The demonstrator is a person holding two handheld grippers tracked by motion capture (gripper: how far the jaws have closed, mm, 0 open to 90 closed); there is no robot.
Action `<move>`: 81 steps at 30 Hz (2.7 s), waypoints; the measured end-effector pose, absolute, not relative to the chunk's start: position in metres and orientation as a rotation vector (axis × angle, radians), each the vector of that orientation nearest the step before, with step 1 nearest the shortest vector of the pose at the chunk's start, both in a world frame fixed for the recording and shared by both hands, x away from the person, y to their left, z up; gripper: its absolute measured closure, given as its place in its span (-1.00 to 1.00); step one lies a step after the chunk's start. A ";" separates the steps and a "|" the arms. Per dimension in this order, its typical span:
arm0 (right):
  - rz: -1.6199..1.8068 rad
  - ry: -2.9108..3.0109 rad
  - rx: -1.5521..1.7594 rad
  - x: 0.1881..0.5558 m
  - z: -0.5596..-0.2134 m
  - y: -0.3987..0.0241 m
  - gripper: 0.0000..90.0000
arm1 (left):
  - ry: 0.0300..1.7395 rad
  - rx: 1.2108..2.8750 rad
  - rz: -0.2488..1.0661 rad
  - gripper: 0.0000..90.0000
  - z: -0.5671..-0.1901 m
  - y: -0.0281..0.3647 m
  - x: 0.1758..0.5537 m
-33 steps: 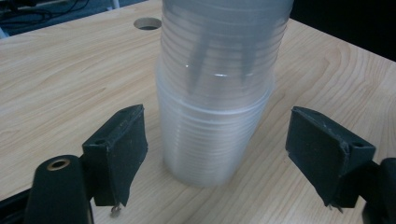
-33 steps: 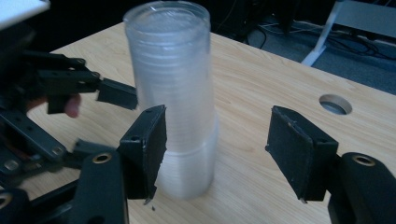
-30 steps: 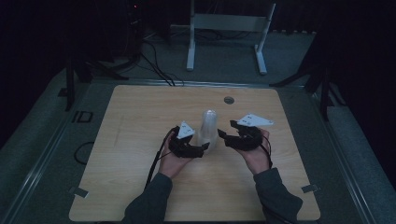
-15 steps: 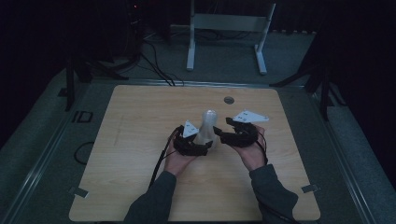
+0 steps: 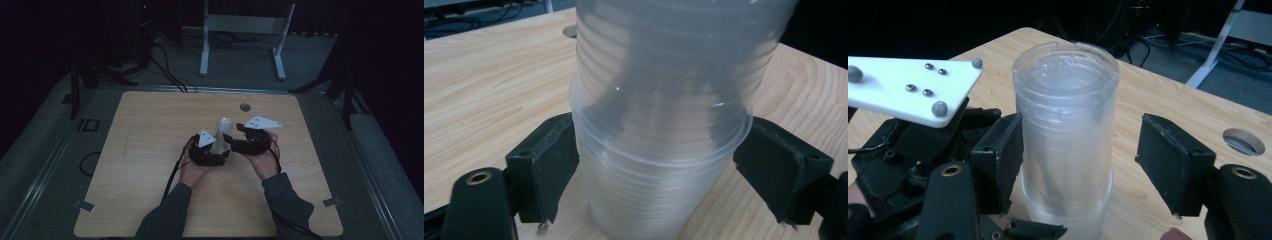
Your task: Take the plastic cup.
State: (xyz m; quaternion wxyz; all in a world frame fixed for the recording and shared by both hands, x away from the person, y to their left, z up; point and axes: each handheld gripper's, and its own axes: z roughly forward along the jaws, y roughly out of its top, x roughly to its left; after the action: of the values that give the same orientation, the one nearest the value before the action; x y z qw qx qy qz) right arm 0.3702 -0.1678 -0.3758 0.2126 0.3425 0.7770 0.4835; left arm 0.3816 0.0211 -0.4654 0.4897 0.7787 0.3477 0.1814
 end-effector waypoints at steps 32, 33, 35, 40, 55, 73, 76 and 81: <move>1.366 2.155 0.937 0.389 -0.373 -0.142 -0.16 | 0.820 1.876 0.501 -0.53 -0.466 0.018 0.377; 1.370 2.151 0.936 0.389 -0.372 -0.142 -0.16 | 0.819 1.877 0.501 -0.54 -0.466 0.018 0.377; 1.382 2.143 0.940 0.388 -0.371 -0.144 -0.15 | 0.819 1.877 0.502 -0.54 -0.467 0.018 0.376; 1.406 2.132 0.935 0.387 -0.365 -0.146 -0.15 | 0.821 1.878 0.499 -0.54 -0.467 0.018 0.376; 1.445 2.111 0.915 0.383 -0.346 -0.146 -0.12 | 0.825 1.870 0.504 -0.55 -0.465 0.019 0.372; 1.510 2.083 0.888 0.380 -0.320 -0.148 -0.11 | 0.855 1.847 0.486 -0.58 -0.462 0.028 0.367; 1.525 2.082 0.883 0.380 -0.316 -0.150 -0.10 | 0.852 1.843 0.487 -0.58 -0.461 0.029 0.366; 1.537 2.073 0.878 0.379 -0.310 -0.152 -0.10 | 0.850 1.850 0.486 -0.58 -0.460 0.030 0.363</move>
State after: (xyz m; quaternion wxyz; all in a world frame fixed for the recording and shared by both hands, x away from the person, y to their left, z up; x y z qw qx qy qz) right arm 0.3791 -0.1522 -0.3097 0.2063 0.3150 0.7441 0.5518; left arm 0.3631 0.0300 -0.4605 0.5008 0.7651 0.3515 0.2008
